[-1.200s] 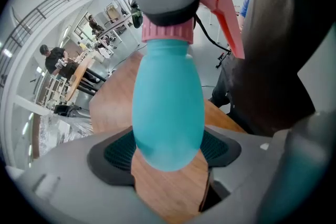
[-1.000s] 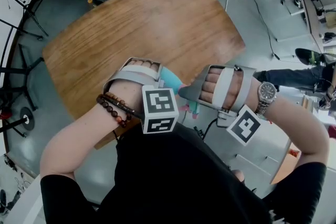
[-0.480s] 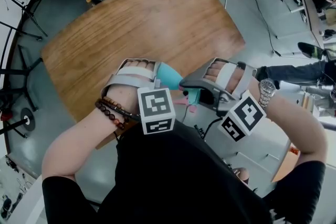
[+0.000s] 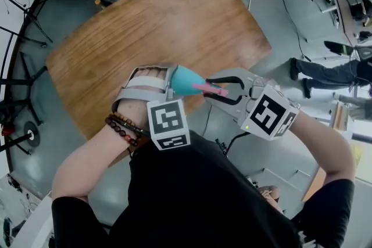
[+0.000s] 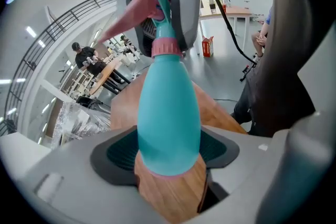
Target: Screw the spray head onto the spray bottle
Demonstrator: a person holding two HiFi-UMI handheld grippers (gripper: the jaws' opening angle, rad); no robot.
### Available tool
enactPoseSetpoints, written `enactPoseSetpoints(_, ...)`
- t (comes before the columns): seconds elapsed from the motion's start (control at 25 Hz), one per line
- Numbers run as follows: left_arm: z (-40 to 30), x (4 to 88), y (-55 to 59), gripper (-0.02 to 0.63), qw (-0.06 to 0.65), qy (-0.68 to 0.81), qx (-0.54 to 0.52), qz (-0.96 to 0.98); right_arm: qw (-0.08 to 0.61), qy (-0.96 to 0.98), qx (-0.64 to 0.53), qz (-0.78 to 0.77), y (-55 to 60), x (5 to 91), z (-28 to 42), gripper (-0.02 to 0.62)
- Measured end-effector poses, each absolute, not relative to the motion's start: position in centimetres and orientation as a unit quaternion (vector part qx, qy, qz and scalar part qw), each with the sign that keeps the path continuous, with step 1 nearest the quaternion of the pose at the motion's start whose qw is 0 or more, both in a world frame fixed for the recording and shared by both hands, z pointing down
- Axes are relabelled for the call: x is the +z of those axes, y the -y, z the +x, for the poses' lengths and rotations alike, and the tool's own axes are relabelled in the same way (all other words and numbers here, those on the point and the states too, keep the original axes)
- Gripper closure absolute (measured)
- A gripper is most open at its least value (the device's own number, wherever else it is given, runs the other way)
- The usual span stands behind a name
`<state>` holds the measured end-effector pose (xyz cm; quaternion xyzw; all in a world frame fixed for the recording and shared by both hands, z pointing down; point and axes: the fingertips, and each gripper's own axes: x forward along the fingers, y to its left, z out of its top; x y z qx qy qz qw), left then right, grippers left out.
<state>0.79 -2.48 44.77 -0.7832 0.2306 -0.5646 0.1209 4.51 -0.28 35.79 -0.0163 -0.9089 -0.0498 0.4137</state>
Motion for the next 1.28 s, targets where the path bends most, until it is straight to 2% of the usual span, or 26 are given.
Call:
enactPoseSetpoints(0.28, 0.3, 44.4, 3.6, 0.233, 0.133, -0.278, -0.55, -0.776, 0.335, 0.911, 0.216, 0.1, 2.8, 35.8, 4.7, 0.476)
enactPoseSetpoints(0.44, 0.4, 44.4, 4.1, 0.234, 0.125, -0.309, -0.536, -0.776, 0.254, 0.861, 0.401, 0.182, 4.3, 35.8, 5.2, 0.476)
enactPoseSetpoints(0.56, 0.7, 44.4, 4.4, 0.233, 0.112, -0.325, -0.523, -0.78, 0.204, 0.83, 0.473, 0.216, 4.8, 36.1, 5.6, 0.472)
enactPoseSetpoints(0.76, 1.4, 44.4, 4.2, 0.233, 0.09, -0.332, -0.493, -0.799, 0.201, 0.834, 0.461, 0.228, 5.0, 35.6, 5.5, 0.467)
enactPoseSetpoints(1.04, 1.8, 44.6, 4.2, 0.233, 0.066, -0.335, -0.467, -0.815, 0.209, 0.849, 0.432, 0.22, 4.9, 34.4, 6.1, 0.385)
enactPoseSetpoints(1.28, 1.7, 44.5, 4.5, 0.233, 0.071, -0.337, -0.461, -0.818, 0.226, 0.86, 0.405, 0.215, 4.5, 34.1, 6.2, 0.385)
